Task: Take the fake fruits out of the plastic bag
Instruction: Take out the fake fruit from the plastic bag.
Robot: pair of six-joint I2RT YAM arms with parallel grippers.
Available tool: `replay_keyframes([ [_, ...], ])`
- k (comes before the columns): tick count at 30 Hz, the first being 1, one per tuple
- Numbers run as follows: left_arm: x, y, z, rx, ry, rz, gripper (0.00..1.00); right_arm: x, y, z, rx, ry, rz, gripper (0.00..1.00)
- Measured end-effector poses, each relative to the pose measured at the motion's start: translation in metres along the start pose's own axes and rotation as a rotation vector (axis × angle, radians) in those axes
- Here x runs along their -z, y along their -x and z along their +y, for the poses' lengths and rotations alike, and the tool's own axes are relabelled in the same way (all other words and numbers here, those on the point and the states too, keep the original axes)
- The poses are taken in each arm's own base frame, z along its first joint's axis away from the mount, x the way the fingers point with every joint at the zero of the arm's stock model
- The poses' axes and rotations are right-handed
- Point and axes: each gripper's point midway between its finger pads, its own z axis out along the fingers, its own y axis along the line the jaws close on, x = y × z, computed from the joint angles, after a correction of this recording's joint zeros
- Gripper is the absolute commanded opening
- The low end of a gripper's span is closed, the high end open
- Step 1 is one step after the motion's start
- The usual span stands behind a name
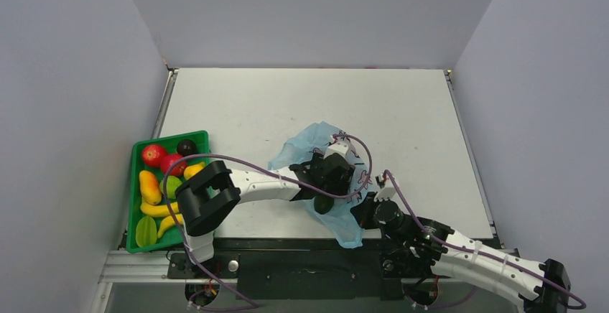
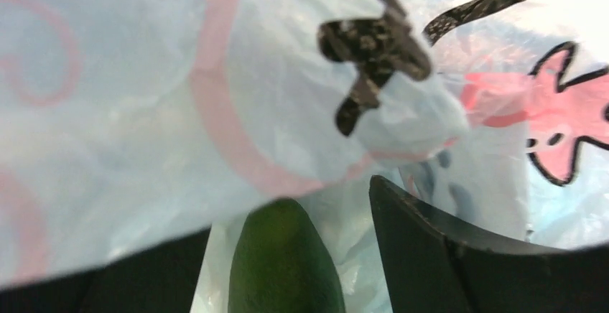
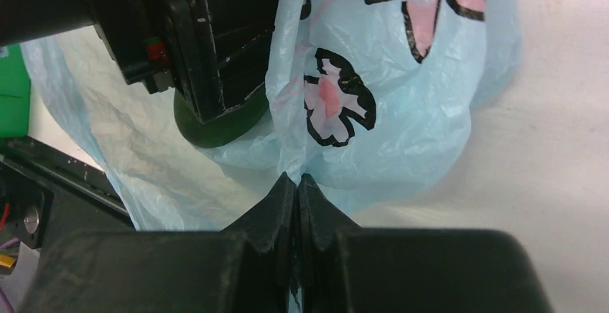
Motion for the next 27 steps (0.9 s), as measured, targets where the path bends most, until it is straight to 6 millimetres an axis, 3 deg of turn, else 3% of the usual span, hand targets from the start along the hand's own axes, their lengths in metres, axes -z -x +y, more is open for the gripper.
replay_keyframes([
  [6, 0.020, 0.009, -0.002, 0.017, -0.033, -0.012, 0.80, -0.003, 0.001, 0.010, 0.016, 0.041, 0.001, 0.00],
  [12, 0.032, -0.016, 0.008, 0.003, -0.017, 0.048, 0.79, -0.003, 0.005, 0.016, 0.013, 0.063, -0.010, 0.00],
  [14, 0.032, -0.028, 0.012, -0.004, -0.007, 0.070, 0.74, -0.003, 0.005, 0.016, 0.013, 0.065, -0.011, 0.00],
  [17, 0.033, -0.043, 0.018, -0.009, 0.010, 0.104, 0.58, -0.003, 0.005, 0.017, 0.013, 0.066, -0.012, 0.00],
  [24, 0.036, -0.050, 0.016, 0.000, 0.010, 0.111, 0.20, -0.001, 0.008, 0.018, 0.001, 0.089, -0.034, 0.00],
  [27, 0.044, -0.052, 0.018, 0.008, 0.005, 0.104, 0.15, 0.000, 0.009, 0.019, -0.003, 0.100, -0.043, 0.00],
])
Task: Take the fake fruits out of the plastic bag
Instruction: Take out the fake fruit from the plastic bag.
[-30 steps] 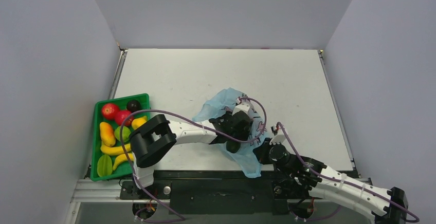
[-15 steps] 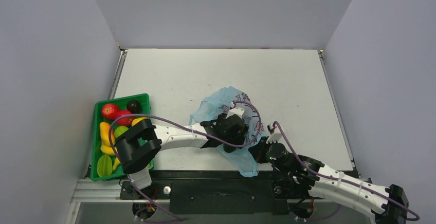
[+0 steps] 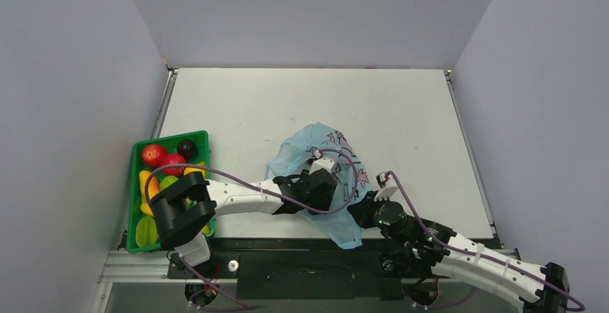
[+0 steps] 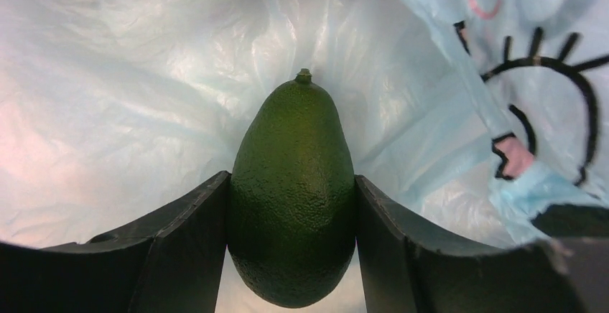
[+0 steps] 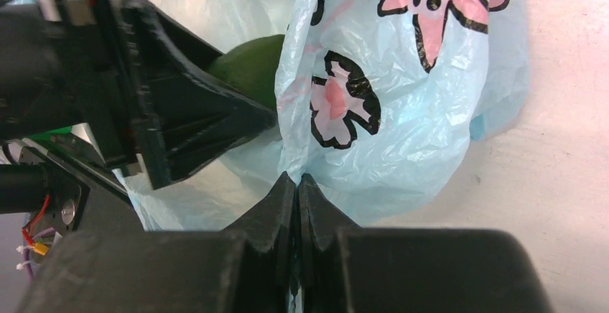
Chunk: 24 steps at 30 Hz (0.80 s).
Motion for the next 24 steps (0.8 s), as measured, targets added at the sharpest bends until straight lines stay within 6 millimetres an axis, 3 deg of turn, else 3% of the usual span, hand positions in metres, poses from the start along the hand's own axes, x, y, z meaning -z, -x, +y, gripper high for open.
replay_keyframes([
  [5, 0.028, 0.014, 0.003, 0.032, -0.035, -0.070, 0.08, 0.000, 0.000, 0.002, 0.002, 0.018, -0.002, 0.00],
  [12, 0.095, 0.068, -0.007, 0.128, -0.182, -0.282, 0.00, 0.000, -0.001, 0.003, 0.004, 0.023, -0.002, 0.00],
  [15, 0.129, 0.091, -0.001, 0.176, -0.235, -0.370, 0.00, 0.000, -0.001, 0.003, 0.005, 0.023, -0.001, 0.00],
  [18, 0.159, 0.110, 0.021, 0.231, -0.237, -0.446, 0.00, 0.000, -0.002, 0.003, 0.006, 0.025, 0.000, 0.00],
  [24, 0.218, 0.126, 0.108, 0.335, -0.109, -0.592, 0.00, 0.000, -0.002, 0.003, 0.007, 0.027, 0.001, 0.00],
])
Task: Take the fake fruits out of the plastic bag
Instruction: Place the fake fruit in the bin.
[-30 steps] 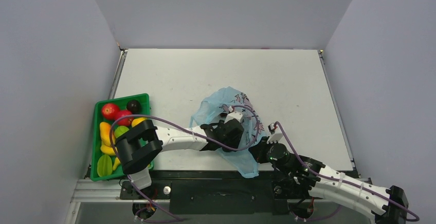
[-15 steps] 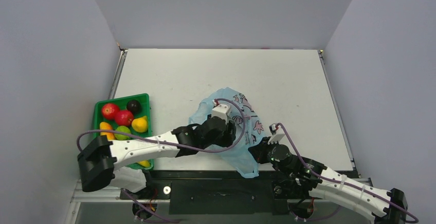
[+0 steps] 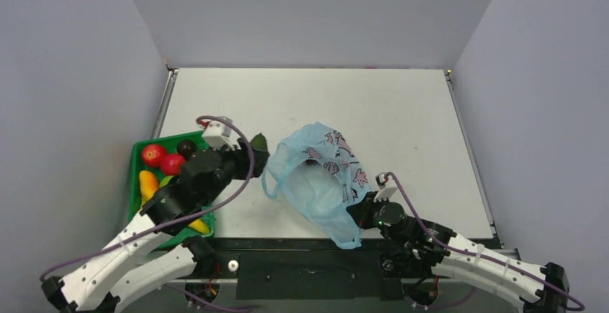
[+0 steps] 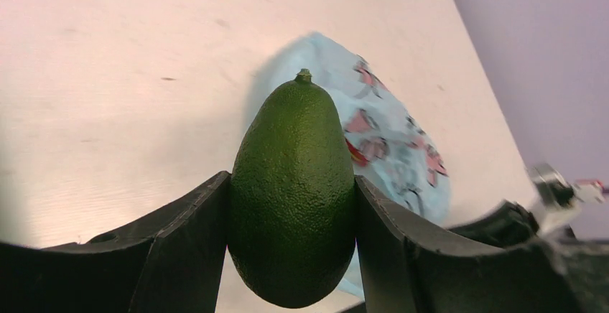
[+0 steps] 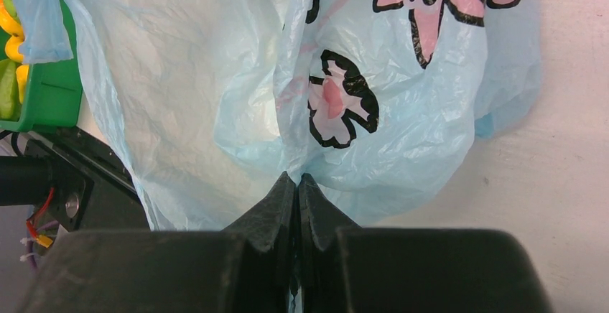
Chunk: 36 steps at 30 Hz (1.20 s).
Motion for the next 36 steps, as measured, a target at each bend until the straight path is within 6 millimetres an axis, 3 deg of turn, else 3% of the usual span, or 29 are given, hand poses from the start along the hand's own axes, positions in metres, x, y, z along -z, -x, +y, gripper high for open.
replay_keyframes([
  [5, 0.025, 0.036, 0.077, -0.034, 0.260, -0.076, 0.00, 0.000, 0.000, 0.001, -0.001, 0.002, -0.002, 0.00],
  [8, 0.028, 0.045, 0.122, -0.046, 0.454, -0.057, 0.00, 0.000, 0.000, 0.001, 0.000, 0.003, -0.001, 0.00],
  [12, 0.035, 0.031, 0.188, -0.001, 0.720, 0.025, 0.00, 0.000, 0.000, 0.002, 0.001, 0.006, 0.001, 0.00],
  [15, 0.044, -0.003, 0.230, 0.074, 0.876, 0.115, 0.00, 0.000, 0.000, 0.002, 0.001, 0.006, -0.001, 0.00],
  [19, 0.055, -0.030, 0.245, 0.141, 0.943, 0.166, 0.00, 0.000, 0.000, 0.001, 0.002, 0.003, -0.003, 0.00],
  [31, 0.054, -0.043, 0.270, 0.213, 1.033, 0.183, 0.01, 0.001, 0.001, 0.002, 0.000, 0.007, -0.007, 0.00],
  [33, 0.056, -0.044, 0.274, 0.224, 1.050, 0.186, 0.06, 0.002, 0.003, 0.003, -0.004, 0.015, -0.015, 0.00],
  [36, 0.059, -0.042, 0.278, 0.237, 1.070, 0.173, 0.28, 0.004, 0.006, 0.005, -0.010, 0.026, -0.027, 0.00],
])
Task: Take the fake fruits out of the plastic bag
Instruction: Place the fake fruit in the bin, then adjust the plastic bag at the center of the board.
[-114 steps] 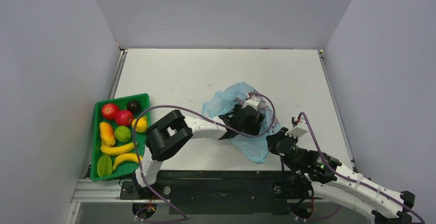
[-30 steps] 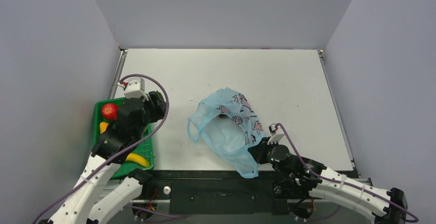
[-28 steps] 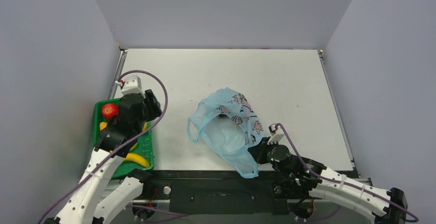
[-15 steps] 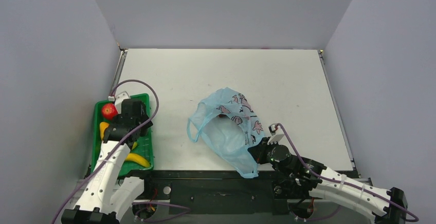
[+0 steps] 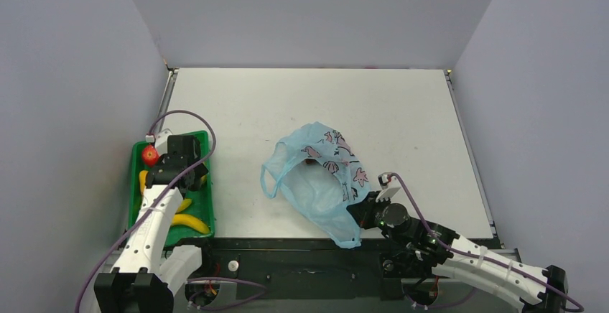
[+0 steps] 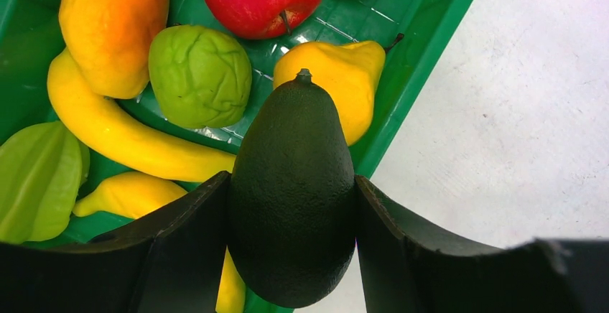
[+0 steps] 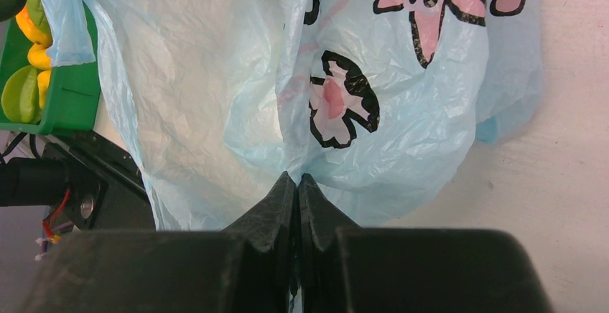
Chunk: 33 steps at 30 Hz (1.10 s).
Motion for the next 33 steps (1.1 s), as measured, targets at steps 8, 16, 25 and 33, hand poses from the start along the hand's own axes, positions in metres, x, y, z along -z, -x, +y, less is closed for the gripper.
replay_keyframes([
  [8, 0.006, 0.008, 0.004, 0.031, 0.001, -0.042, 0.81, 0.000, -0.001, -0.002, 0.003, -0.007, 0.005, 0.00],
  [16, 0.013, 0.015, 0.006, 0.054, -0.012, -0.084, 0.90, 0.000, -0.002, -0.004, 0.006, -0.017, 0.005, 0.00],
  [25, 0.030, 0.010, -0.021, 0.025, -0.219, -0.106, 0.89, 0.001, 0.002, -0.002, 0.054, -0.040, 0.029, 0.00],
  [33, 0.083, -0.013, -0.095, -0.046, -0.753, -0.064, 0.82, -0.003, 0.062, 0.070, 0.139, 0.072, -0.014, 0.00],
])
